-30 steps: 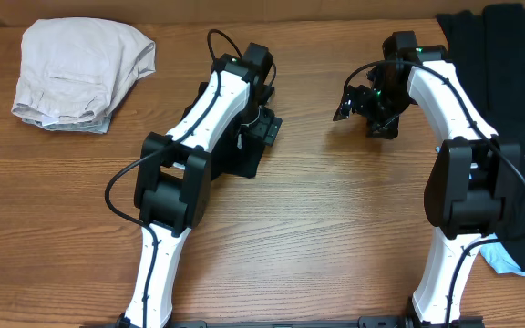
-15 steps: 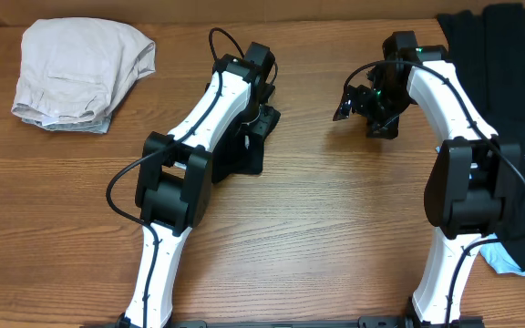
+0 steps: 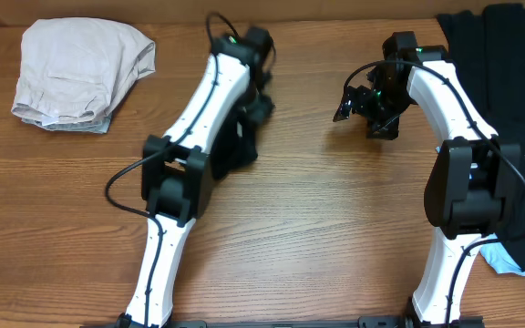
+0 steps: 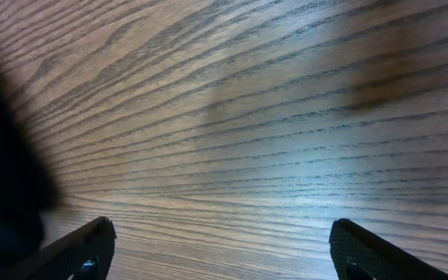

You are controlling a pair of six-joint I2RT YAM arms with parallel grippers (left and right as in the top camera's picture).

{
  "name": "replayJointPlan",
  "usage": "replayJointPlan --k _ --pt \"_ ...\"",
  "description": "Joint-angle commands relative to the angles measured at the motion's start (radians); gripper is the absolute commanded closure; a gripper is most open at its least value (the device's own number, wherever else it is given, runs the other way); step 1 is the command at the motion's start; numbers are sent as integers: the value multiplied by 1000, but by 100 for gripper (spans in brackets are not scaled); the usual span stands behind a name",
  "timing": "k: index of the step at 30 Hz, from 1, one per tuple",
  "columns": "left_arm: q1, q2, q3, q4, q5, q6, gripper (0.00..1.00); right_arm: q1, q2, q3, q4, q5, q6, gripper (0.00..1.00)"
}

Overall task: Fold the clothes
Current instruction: 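Carry the black bundle left and place it on the beige garment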

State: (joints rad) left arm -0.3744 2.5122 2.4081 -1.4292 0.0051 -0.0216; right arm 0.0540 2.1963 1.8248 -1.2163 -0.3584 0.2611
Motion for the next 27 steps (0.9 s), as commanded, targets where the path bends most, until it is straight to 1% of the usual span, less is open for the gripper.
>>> replayJointPlan --k 1,5,8,13,16,20,23,27 --pt "64 -21 301 -74 -225 33 96 3 -29 16 -2 5 -8 8" --pt "95 -21 493 -92 -370 96 96 3 -29 16 -14 4 -7 8" --pt "124 -21 623 -50 -507 205 96 3 -29 16 -24 5 -8 8" --pt "178 -21 665 83 -581 382 96 3 -29 16 -41 4 -7 8" --pt "232 -21 665 155 -615 441 96 4 -29 16 -58 4 -7 8" --pt "333 -21 664 235 -605 448 96 8 -29 16 -85 4 -6 8" --pt "406 -21 663 274 -543 463 96 9 -29 16 -92 -4 -1 8" --pt "503 -21 663 289 -384 608 96 16 -29 16 -92 -22 1 8"
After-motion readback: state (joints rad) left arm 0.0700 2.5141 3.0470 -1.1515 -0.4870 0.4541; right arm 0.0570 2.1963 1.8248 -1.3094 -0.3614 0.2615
